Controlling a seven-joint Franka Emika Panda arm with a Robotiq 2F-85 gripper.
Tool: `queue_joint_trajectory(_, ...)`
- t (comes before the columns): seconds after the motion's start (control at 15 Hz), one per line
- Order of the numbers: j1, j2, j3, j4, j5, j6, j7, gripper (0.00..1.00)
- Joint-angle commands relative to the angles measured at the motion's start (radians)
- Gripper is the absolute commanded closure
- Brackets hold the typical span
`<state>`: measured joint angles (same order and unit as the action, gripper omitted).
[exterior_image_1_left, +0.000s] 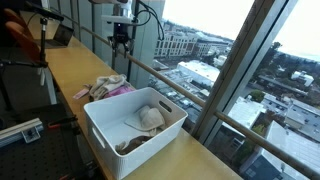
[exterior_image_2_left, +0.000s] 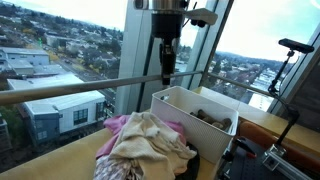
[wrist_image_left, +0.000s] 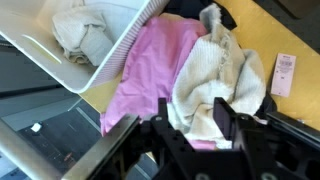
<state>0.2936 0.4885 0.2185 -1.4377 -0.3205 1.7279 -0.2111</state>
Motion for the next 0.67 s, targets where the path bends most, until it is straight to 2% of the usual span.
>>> queue_joint_trajectory(0.0,-0.074,-0.057,-0.053,0.001,0.026,0.0,-0.043,0.18)
queue_joint_trajectory(0.13,-0.129,-0.072,-0.089,-0.006,0.027,0.014,-0.051,0.03)
queue_joint_trajectory(0.2,-0.161,-0.076,-0.107,-0.01,0.03,0.021,-0.065,0.0)
queue_joint_trajectory(0.6,-0.336,-0.003,-0.172,-0.044,0.109,0.146,-0.16,0.0)
